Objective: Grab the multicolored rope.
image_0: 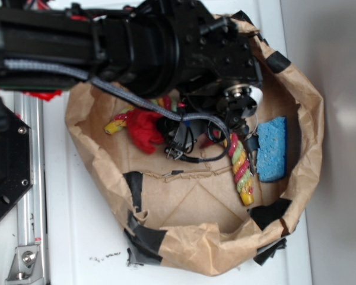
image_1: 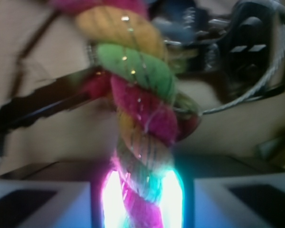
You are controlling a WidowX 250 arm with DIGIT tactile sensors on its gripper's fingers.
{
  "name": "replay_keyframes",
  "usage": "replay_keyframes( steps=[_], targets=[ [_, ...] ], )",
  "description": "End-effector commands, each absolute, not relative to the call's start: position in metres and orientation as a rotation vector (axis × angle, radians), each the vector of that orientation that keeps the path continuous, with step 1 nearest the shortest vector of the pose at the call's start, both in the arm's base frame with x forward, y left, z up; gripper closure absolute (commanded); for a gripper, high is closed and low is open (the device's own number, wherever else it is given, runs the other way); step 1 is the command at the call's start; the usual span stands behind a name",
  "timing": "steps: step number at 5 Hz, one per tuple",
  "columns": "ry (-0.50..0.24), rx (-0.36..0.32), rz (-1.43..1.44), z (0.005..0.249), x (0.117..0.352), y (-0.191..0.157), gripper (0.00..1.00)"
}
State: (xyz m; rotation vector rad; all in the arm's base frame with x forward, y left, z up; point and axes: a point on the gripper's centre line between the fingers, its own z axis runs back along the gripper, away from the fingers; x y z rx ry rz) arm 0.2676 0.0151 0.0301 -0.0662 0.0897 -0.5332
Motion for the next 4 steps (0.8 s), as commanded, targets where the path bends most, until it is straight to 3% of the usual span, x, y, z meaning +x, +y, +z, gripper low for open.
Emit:
replay_keyframes(
  steps=[1,2,3,4],
  targets=[
    [-0.114,0.042,-0.311,0.131,0.267,0.019,1.0],
    [-0.098,0.069,-0.185,0.18,0.257,0.021,1.0],
    [-0.067,0.08,-0.174,0.176,0.254,0.016,1.0],
    [-0.084,0.068,-0.176,0.169,0.256,0.009,1.0]
  ],
)
